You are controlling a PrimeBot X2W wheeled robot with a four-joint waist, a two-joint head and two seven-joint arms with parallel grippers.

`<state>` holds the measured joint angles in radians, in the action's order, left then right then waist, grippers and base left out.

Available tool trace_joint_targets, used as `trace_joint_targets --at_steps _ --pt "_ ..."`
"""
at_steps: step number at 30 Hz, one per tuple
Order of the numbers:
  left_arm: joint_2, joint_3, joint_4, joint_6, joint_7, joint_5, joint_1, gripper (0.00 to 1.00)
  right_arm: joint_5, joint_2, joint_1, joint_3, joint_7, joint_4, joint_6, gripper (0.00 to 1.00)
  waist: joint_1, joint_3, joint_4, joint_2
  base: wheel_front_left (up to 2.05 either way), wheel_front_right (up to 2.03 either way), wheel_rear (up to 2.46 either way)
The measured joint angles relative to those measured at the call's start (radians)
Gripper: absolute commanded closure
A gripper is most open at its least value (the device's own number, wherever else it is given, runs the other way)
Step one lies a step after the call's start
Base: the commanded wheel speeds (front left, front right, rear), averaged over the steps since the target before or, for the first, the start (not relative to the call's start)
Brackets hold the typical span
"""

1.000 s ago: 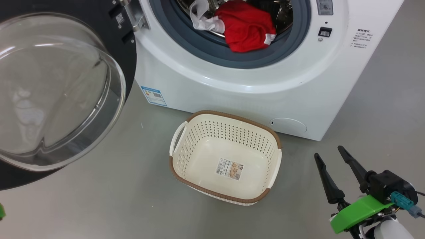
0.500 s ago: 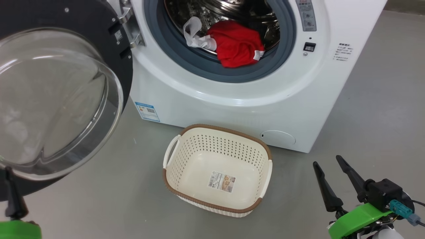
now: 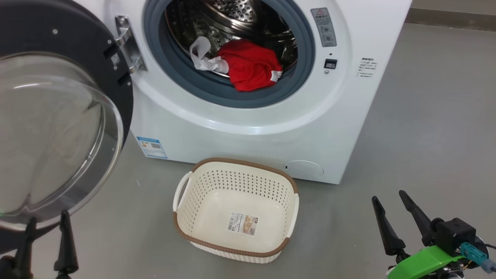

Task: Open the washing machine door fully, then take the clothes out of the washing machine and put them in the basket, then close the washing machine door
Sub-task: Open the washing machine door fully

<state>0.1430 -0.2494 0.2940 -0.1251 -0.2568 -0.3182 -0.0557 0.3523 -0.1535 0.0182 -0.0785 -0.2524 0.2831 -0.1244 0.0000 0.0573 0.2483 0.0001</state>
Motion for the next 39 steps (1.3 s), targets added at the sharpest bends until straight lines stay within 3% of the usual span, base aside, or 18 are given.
trace_joint_targets --at_steps 15,39 --pt "0.013 0.154 -0.054 0.0 0.0 -0.056 0.061 0.0 0.0 0.006 -0.02 0.033 0.0 -0.011 0.0 0.0 0.0 -0.01 -0.119 0.0 0.0 0.0 0.0" --pt "0.003 0.211 -0.102 0.0 0.0 -0.062 0.101 0.0 0.0 0.017 -0.022 0.065 0.0 -0.022 0.0 0.0 0.0 -0.011 -0.271 0.0 0.0 0.0 0.0"
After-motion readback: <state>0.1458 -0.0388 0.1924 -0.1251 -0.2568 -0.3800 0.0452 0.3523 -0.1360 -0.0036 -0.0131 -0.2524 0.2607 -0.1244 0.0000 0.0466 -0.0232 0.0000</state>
